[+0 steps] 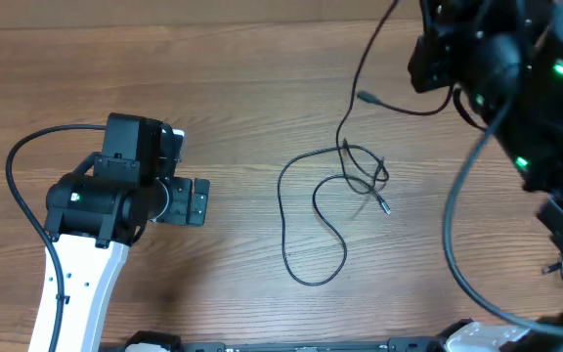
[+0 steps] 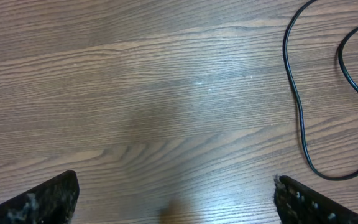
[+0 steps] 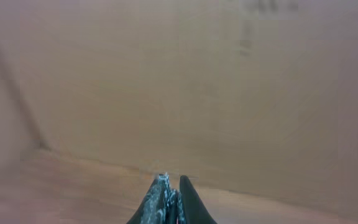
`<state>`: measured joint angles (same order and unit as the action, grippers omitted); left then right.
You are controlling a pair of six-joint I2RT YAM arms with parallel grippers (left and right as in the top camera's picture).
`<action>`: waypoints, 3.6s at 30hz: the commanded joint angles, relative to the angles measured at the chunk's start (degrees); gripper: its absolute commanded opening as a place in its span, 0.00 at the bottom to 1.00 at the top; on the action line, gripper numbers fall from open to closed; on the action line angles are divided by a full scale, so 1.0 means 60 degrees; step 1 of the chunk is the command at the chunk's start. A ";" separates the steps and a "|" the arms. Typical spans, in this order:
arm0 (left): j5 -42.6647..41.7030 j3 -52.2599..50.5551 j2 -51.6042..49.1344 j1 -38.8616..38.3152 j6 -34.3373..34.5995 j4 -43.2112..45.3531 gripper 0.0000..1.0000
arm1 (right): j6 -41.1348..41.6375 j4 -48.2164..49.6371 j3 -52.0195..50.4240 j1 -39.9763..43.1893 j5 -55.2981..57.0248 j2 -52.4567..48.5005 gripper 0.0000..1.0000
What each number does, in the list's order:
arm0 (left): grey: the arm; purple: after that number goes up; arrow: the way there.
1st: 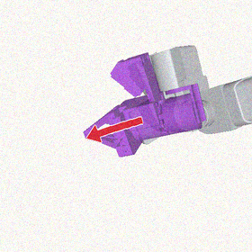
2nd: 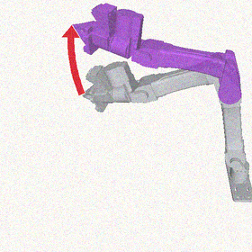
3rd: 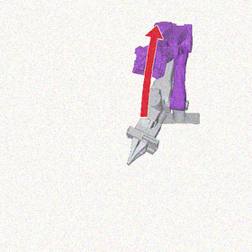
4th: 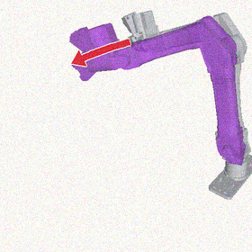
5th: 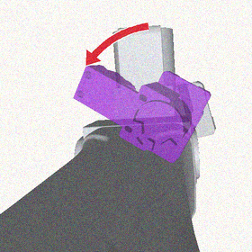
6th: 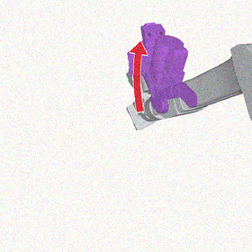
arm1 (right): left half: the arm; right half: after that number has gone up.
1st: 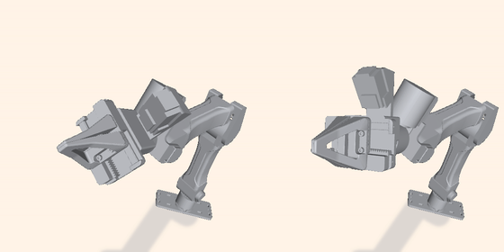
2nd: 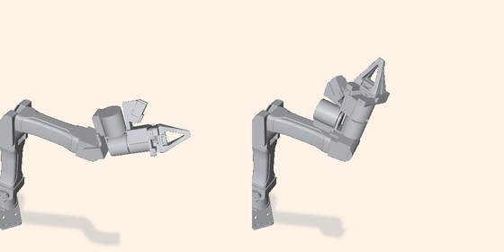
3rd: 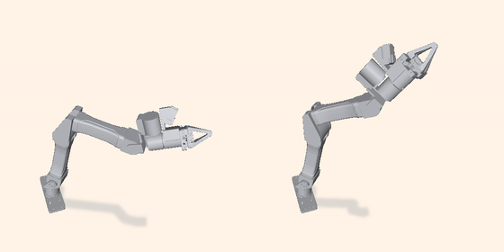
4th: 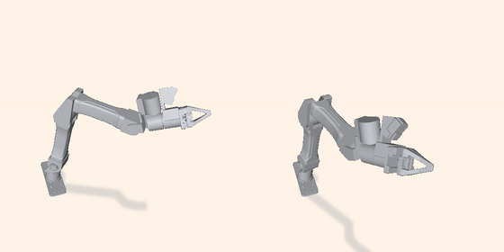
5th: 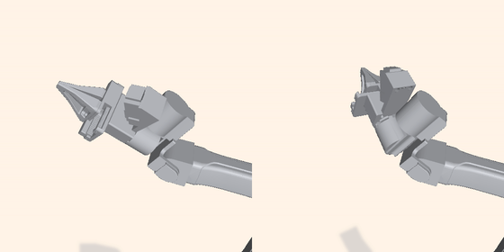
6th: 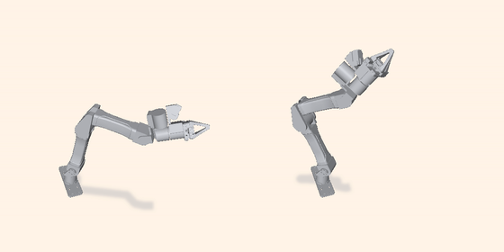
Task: Untangle cables
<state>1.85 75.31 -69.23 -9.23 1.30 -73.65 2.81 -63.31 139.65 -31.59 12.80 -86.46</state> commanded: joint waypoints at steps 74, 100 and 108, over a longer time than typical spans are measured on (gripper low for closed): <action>-0.0102 0.0044 -0.0025 0.0036 0.0029 0.0029 1.00 | -0.0747 0.2492 -0.8335 1.1526 -0.6517 -0.2758 1.00; -0.0102 0.0044 -0.0025 0.0036 0.0029 0.0033 1.00 | -0.1435 -0.0856 -0.9868 0.2922 -0.7053 -0.0882 1.00; -0.0102 0.0044 -0.0025 0.0036 0.0029 0.0029 1.00 | -0.0029 0.1741 -1.3005 0.1563 -0.7074 -0.0900 1.00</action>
<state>1.85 75.31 -69.28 -9.23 1.30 -73.67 -0.69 -56.34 65.49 -20.29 -29.67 -91.98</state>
